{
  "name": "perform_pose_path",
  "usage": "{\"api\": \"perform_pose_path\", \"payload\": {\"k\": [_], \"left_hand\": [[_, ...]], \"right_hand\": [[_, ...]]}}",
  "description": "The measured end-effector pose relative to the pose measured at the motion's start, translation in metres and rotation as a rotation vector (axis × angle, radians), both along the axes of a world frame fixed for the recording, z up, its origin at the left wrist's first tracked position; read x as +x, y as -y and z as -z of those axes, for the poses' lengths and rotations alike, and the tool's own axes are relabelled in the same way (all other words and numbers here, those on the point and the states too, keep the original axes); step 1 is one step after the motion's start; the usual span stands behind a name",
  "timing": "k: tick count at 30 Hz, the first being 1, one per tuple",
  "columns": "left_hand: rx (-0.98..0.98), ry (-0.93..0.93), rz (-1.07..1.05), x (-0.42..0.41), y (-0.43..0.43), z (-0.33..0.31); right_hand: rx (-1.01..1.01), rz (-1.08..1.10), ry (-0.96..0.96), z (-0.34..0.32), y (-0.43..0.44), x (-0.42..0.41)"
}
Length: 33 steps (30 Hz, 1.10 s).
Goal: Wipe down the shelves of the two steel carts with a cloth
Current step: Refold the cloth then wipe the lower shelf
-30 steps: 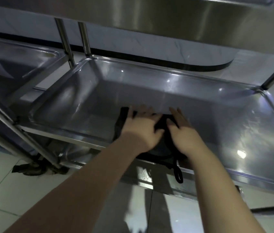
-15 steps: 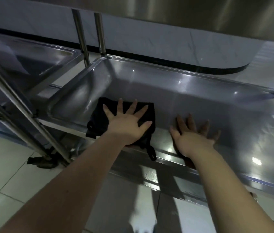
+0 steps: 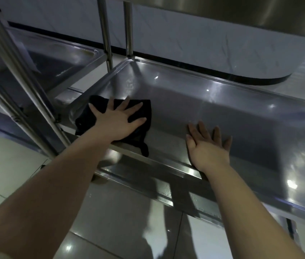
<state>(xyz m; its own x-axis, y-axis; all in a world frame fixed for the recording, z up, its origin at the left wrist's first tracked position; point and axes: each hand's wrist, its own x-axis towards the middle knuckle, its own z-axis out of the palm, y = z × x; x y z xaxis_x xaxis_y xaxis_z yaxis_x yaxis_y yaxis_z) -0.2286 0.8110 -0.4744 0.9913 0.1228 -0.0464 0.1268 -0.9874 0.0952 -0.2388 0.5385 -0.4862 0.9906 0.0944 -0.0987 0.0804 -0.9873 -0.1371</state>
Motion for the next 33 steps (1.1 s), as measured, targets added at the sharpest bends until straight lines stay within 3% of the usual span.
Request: {"api": "perform_pose_path", "payload": {"k": [4, 9, 12, 21, 27, 33], "left_hand": [[0.013, -0.047, 0.004, 0.005, 0.025, -0.004], [0.021, -0.043, 0.306, 0.01, 0.112, -0.004], [-0.015, -0.062, 0.328, 0.013, 0.115, -0.005], [-0.021, -0.054, -0.079, -0.015, -0.034, -0.011], [-0.027, -0.086, -0.113, -0.021, -0.018, -0.014], [-0.005, -0.048, 0.193, -0.019, 0.097, -0.007]], "right_hand": [[-0.02, 0.001, -0.028, -0.001, -0.004, -0.004], [-0.028, 0.031, -0.03, -0.002, -0.004, -0.007], [-0.007, 0.039, -0.018, -0.002, -0.001, -0.007], [0.01, 0.03, -0.002, -0.001, -0.001, -0.007], [-0.016, 0.022, -0.032, -0.002, -0.002, -0.009], [-0.033, 0.02, -0.054, -0.005, -0.007, -0.008]]}}
